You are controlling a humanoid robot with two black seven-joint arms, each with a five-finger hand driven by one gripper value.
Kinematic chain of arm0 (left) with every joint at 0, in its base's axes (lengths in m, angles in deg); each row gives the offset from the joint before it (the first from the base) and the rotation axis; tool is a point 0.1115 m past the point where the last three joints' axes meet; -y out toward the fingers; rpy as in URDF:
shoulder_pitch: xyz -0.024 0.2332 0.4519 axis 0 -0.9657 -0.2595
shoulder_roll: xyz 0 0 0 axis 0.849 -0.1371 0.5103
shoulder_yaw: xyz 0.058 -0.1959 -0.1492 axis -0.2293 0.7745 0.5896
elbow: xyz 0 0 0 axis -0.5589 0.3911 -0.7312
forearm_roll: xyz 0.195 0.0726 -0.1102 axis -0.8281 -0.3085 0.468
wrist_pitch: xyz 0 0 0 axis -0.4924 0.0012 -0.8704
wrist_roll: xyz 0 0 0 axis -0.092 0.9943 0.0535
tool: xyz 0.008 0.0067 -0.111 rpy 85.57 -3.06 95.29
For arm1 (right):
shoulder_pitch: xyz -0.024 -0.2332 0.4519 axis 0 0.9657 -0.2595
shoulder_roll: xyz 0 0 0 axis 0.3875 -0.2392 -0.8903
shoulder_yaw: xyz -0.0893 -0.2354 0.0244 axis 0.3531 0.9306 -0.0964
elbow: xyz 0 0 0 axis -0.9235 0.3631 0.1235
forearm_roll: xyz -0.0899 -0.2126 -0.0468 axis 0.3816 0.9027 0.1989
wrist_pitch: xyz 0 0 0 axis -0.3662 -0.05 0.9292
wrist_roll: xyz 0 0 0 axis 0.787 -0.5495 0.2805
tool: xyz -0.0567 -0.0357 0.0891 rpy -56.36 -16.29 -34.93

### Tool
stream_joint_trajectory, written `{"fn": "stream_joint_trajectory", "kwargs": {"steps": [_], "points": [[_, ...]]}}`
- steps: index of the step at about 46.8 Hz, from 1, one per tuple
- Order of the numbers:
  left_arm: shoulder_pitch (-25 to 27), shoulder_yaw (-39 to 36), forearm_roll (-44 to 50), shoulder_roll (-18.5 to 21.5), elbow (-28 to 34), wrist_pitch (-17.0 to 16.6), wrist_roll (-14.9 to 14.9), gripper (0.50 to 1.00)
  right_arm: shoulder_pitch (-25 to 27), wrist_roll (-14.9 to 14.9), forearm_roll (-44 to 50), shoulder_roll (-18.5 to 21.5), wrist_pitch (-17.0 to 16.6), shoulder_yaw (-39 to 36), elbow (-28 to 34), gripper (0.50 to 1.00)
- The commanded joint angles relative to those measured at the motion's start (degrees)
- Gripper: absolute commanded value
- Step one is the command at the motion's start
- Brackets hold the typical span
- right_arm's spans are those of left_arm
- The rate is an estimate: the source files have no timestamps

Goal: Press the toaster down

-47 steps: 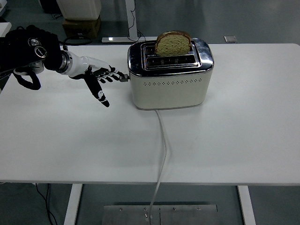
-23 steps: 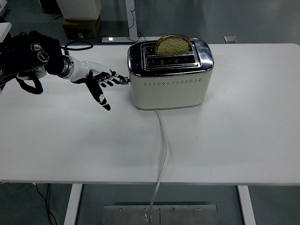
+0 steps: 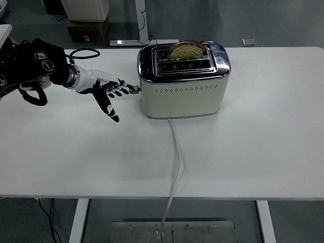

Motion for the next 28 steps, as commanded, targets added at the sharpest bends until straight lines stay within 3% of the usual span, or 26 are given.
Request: {"fn": "stream_joint_trajectory", "kwargs": {"steps": [1, 28], "points": [[-0.3, 0.0, 0.0, -0.4, -0.3, 0.1, 0.0, 1.000, 0.1, 0.0, 0.0, 0.0, 0.0, 0.0, 0.0, 1.000], [-2.2, 0.4, 0.2, -1.6, -2.3, -0.5, -0.3, 1.000, 0.2, 0.0, 0.0, 0.0, 0.0, 0.0, 0.0, 1.000]]}}
